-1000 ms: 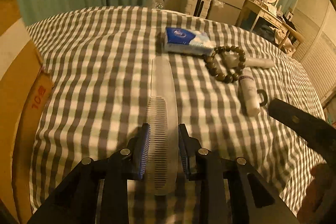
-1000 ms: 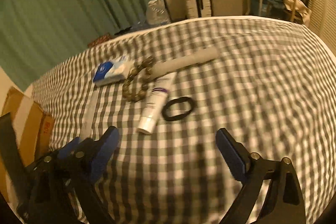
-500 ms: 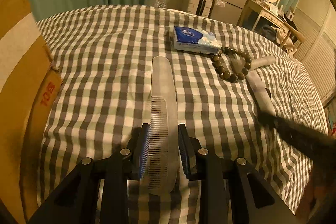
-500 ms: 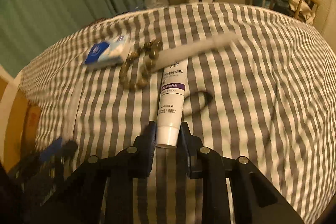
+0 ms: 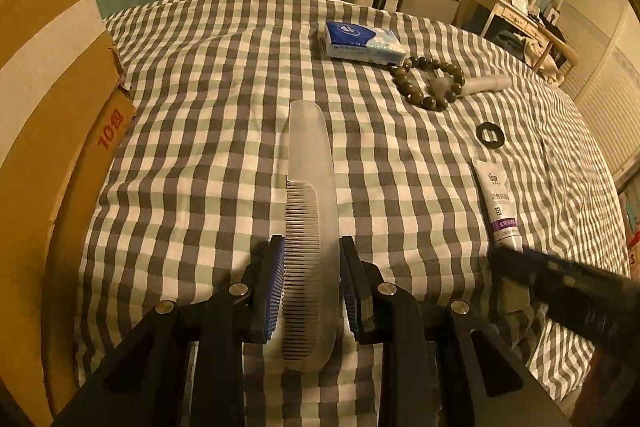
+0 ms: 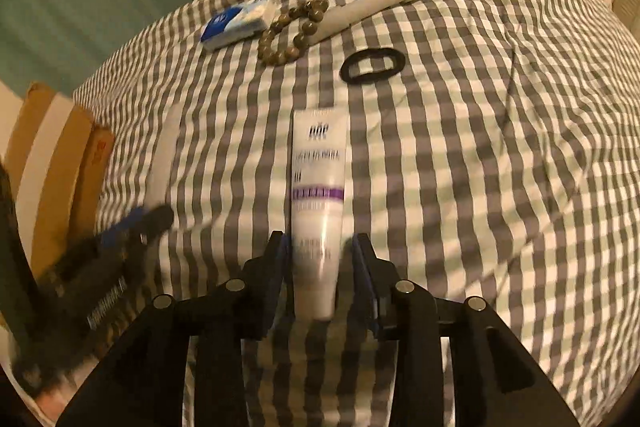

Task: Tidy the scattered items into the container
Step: 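Grasp the clear comb with the left gripper while the right grasps the white lotion tube, then carry the comb and lotion tube into the cardboard box and release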

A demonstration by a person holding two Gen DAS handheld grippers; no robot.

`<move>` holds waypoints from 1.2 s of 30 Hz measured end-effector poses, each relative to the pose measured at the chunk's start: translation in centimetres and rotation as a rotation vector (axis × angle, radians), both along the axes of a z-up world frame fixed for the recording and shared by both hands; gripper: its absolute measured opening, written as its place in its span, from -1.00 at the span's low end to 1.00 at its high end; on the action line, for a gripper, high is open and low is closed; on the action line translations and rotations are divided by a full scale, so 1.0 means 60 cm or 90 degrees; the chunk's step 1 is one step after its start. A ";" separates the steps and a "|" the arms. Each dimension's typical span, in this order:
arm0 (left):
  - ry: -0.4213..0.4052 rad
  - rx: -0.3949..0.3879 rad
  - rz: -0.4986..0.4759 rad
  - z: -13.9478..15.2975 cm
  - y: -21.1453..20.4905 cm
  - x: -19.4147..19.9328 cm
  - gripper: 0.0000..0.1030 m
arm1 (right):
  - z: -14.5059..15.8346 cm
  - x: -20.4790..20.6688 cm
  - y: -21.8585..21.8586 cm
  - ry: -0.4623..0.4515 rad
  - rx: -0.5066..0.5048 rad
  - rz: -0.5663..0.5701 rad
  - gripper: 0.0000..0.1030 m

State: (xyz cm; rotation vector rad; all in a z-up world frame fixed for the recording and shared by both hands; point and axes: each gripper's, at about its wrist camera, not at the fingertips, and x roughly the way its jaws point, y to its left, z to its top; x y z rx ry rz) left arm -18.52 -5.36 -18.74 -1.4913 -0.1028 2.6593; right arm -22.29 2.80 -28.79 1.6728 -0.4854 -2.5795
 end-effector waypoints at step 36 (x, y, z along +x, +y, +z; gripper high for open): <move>-0.042 0.117 -0.023 0.053 -0.046 0.129 -0.91 | 0.126 0.155 -0.091 0.070 -0.017 0.024 -0.52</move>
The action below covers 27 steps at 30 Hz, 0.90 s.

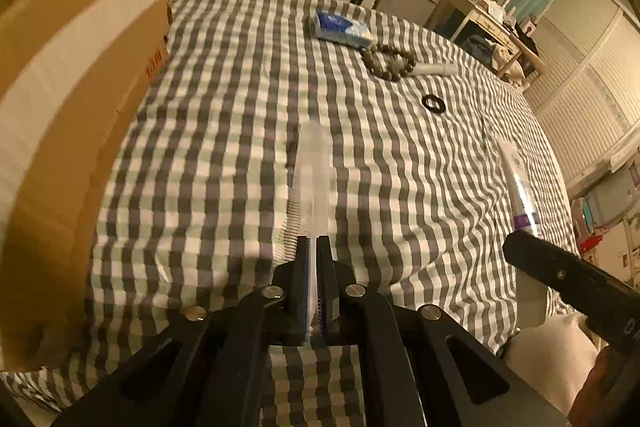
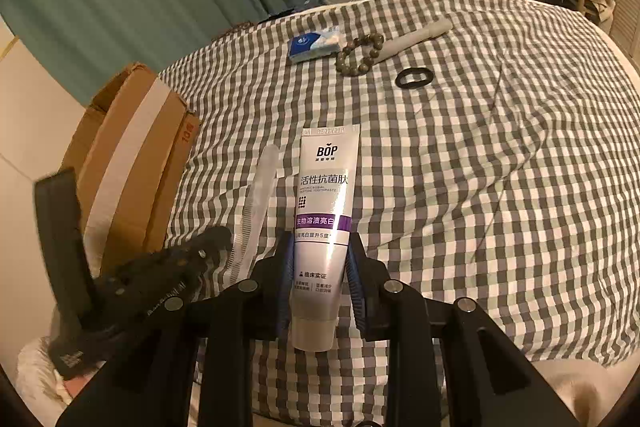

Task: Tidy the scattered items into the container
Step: 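Carry the comb and lotion tube into the cardboard box and release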

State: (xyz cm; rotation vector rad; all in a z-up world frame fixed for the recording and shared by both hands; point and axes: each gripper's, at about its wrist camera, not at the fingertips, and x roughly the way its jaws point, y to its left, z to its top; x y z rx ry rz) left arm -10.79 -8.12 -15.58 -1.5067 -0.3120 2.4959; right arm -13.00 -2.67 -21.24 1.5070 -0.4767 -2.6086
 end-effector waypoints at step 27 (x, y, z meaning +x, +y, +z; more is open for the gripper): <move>0.180 0.024 -0.017 0.200 -0.048 -0.009 -0.49 | 0.083 -0.025 -0.056 0.044 -0.040 0.047 -0.51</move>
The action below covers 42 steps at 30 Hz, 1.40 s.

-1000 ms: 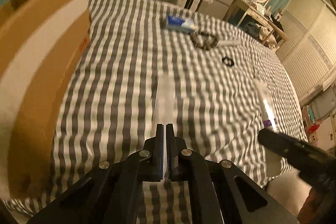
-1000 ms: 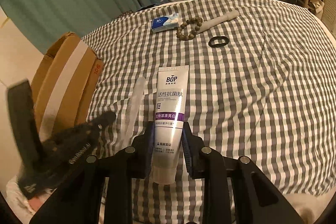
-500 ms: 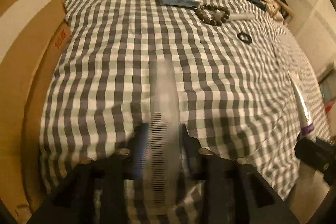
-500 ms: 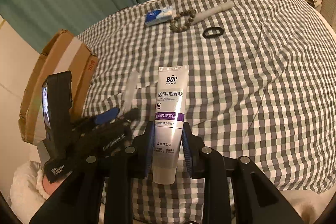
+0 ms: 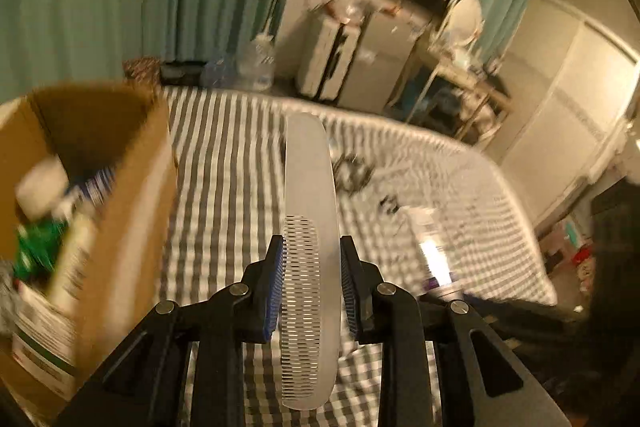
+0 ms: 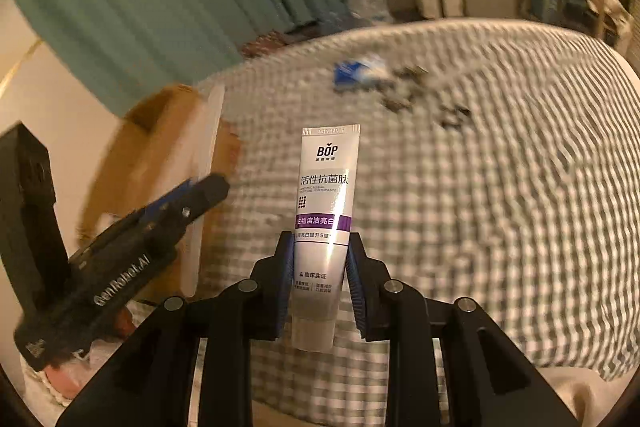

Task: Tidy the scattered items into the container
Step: 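Carry the comb and lotion tube into the cardboard box and release, then move both grippers back over the bed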

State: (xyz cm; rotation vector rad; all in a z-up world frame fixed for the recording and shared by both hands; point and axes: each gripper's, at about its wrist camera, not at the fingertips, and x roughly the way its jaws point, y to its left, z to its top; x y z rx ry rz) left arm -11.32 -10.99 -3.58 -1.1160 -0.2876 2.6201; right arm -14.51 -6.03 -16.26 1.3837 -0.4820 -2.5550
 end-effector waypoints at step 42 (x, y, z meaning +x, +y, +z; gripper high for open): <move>0.036 -0.167 0.153 0.060 -0.185 0.062 0.89 | 0.171 -0.023 -0.156 0.229 0.115 0.005 0.58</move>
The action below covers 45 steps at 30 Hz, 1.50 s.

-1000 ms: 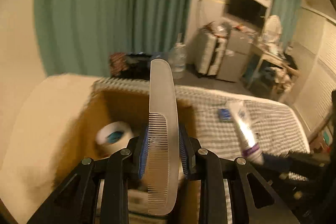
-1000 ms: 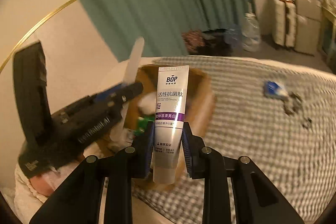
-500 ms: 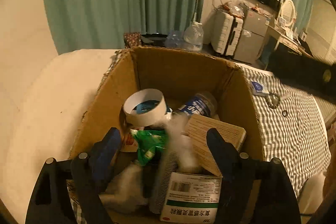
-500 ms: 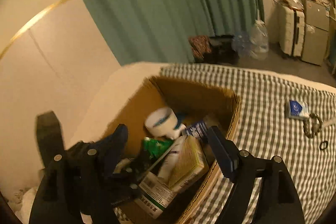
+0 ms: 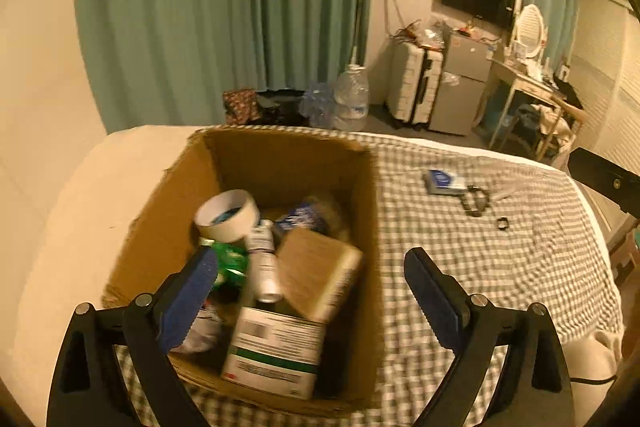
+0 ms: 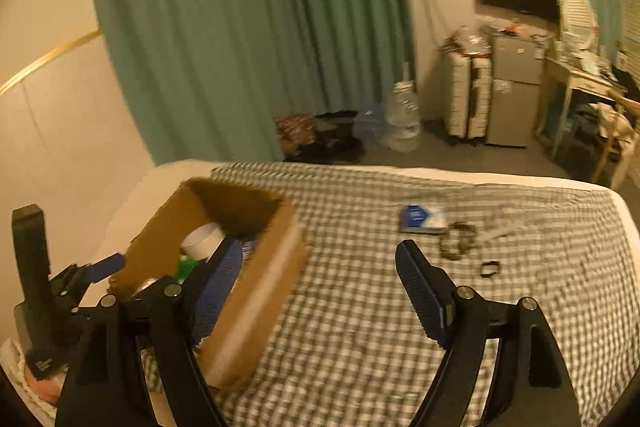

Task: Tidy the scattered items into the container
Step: 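Move both grippers back over the bed, then grasp the blue tissue pack with the left gripper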

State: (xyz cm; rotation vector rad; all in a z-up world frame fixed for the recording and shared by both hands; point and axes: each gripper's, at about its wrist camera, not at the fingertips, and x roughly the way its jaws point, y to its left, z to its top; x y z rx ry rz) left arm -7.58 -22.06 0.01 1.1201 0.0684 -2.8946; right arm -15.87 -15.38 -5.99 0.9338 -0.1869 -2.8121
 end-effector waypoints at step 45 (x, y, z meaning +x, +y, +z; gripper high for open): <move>-0.108 0.064 -0.053 -0.264 0.328 -0.371 0.91 | -0.384 -0.254 0.325 -0.197 0.046 -0.119 -0.30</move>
